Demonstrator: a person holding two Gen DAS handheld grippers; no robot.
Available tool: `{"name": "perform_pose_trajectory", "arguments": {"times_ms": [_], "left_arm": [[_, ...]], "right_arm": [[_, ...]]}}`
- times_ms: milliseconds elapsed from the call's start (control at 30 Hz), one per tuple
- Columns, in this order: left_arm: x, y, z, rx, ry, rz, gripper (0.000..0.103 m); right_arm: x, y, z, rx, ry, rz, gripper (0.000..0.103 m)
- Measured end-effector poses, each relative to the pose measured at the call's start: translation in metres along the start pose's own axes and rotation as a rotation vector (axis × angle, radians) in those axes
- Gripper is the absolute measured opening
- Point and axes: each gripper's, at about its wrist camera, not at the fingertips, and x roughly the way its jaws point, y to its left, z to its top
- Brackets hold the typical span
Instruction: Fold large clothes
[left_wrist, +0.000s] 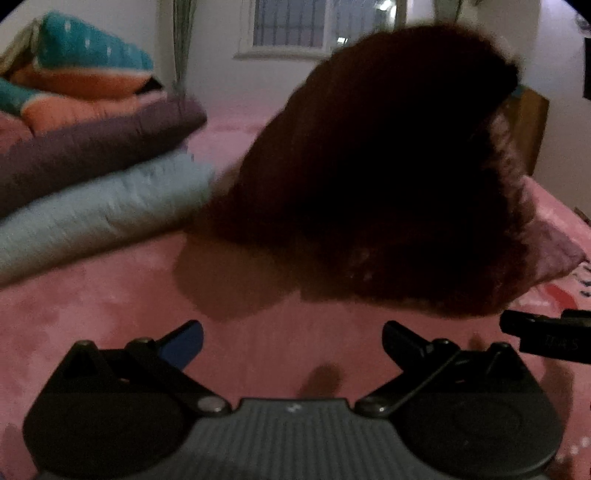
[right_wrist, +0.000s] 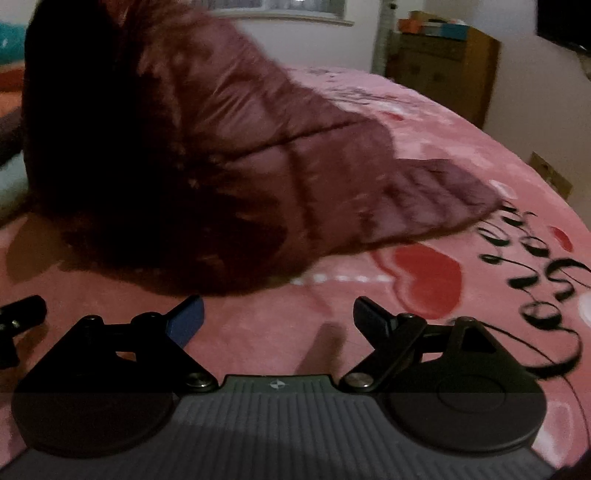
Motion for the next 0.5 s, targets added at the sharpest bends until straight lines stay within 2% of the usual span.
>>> {"name": "perform_pose_trajectory", "arguments": {"times_ms": [100, 167, 300, 400, 500], "left_arm": [[-0.025, -0.003, 0.011, 0.02, -0.043, -0.003, 0.102], [-0.045, -0.003, 0.019, 0.033, -0.076, -0.004, 0.102], [-0.076, -0.008, 0.031, 0.06, -0.108, 0.006, 0.102], [-0.094, -0.009, 0.035, 0.074, -0.12, 0.006, 0.102], [-0.111, -0.006, 0.041, 0.079, -0.142, 0.016, 0.102]], "right_arm": [[-0.03, -0.025, 0.004, 0.037, -0.048, -0.005, 0.103], [-0.041, -0.029, 0.01, 0.031, -0.079, -0.02, 0.103], [-0.089, -0.043, 0.014, 0.03, -0.136, -0.051, 0.103], [-0.135, -0.026, 0.005, 0.03, -0.161, -0.053, 0.103], [-0.162, -0.015, 0.009, 0.01, -0.191, -0.057, 0.103]]}}
